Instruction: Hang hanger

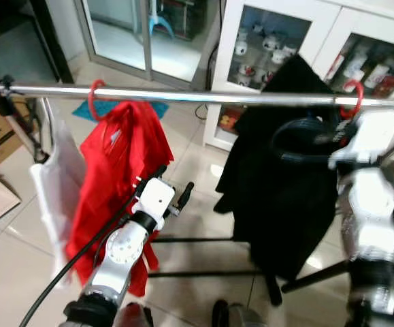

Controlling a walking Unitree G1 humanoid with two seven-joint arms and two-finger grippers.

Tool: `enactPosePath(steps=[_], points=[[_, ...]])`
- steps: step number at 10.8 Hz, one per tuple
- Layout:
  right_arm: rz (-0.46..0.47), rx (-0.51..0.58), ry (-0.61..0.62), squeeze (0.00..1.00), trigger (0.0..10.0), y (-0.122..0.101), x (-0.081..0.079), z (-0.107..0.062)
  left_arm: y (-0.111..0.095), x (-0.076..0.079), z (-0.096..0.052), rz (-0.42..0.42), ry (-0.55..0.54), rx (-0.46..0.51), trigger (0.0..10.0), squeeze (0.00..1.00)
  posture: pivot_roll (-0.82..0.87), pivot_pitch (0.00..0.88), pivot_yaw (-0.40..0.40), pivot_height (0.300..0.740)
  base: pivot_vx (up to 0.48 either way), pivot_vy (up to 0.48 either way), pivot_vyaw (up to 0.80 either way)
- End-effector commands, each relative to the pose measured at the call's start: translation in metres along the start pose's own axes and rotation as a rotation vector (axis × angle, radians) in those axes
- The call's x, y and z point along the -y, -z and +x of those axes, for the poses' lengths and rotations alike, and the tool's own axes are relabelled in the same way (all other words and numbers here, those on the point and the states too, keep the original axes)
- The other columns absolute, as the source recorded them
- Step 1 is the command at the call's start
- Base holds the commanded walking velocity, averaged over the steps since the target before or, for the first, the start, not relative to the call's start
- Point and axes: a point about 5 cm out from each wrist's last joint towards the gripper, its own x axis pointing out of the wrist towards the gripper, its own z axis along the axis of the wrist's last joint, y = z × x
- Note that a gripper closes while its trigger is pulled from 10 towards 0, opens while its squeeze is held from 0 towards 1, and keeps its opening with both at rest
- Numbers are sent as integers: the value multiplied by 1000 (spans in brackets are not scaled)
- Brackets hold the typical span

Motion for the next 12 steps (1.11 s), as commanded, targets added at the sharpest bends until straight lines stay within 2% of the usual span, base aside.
enactPosePath(steps=[1,3,5,6,8,9,11,12], points=[[-82,203,61,0,0,-37,4,3,2,6,-1,4,23,-4,10000,0,-40,90,-69,740,0,0,0],[-145,230,109,0,0,-37,1,-4,2,8,-1,5,27,-5,10000,0,-47,95,-67,740,0,0,0],[-173,191,79,0,0,-22,-15,-17,3,7,-1,9,24,-7,10000,0,-47,95,-67,740,0,0,0],[-271,226,2,0,0,-15,-27,-28,4,8,-1,13,21,-10,10000,0,-47,95,-67,740,0,0,0],[-391,211,-65,0,0,0,-32,-46,4,6,-1,26,12,-10,10000,0,-45,98,-66,740,0,0,0],[-320,173,-23,0,0,2,-35,-44,3,5,-1,32,11,-10,10000,0,-47,100,-61,740,0,0,0],[-292,205,-16,0,0,-2,-40,-41,3,5,0,37,12,-9,10000,0,-46,98,-60,740,0,0,0],[-276,182,-27,0,0,4,-41,-48,3,4,0,42,8,-7,10000,0,-45,97,-62,740,0,0,0]])
